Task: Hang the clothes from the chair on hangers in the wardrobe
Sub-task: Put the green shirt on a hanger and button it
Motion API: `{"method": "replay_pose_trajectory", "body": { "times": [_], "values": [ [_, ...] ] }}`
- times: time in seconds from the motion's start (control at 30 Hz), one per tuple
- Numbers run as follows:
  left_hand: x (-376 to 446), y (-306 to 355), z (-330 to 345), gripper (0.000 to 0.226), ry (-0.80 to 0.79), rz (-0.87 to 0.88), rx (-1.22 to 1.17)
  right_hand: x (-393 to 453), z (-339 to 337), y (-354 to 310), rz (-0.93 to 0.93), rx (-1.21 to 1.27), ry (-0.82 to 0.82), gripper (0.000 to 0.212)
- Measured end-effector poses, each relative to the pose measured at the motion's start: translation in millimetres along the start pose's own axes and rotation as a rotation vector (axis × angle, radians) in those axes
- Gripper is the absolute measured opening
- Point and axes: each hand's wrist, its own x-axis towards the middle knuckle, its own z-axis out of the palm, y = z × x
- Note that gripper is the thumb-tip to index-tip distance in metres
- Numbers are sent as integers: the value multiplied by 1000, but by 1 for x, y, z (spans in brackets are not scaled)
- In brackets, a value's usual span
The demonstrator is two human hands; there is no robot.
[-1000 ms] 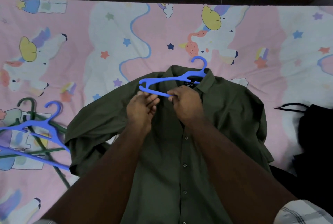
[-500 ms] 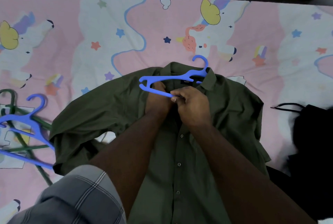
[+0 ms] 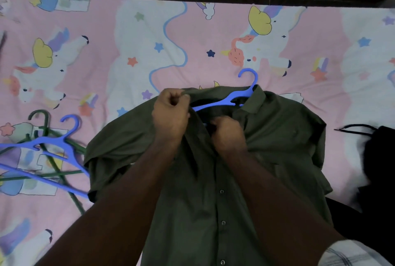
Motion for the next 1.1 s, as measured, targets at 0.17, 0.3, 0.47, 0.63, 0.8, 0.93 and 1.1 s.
{"method": "replay_pose_trajectory", "body": {
  "times": [0.17, 0.3, 0.47, 0.63, 0.8, 0.93, 1.1],
  "values": [
    [-20, -1, 6, 12, -203, 4, -175, -19, -1, 5, 40, 168, 172, 11],
    [-26, -31, 2, 8, -111, -131, -70, -40, -8, 20, 216, 358, 326, 22],
    [-39, -53, 13, 6, -291, -199, 122, -46, -16, 44, 452, 431, 344, 22],
    [-43, -53, 25, 6, -229, -124, 151, -47, -12, 48, 475, 428, 320, 21],
    [-42, -55, 38, 25, -284, -53, 390, -35, -7, 40, 464, 333, 275, 32],
    [-28, -59, 44, 31, -338, 108, 607, -24, -14, 42, 476, 245, 184, 30],
    [-18, -70, 47, 30, -455, 126, 849, -31, -14, 46, 434, 237, 156, 19]
  ]
}}
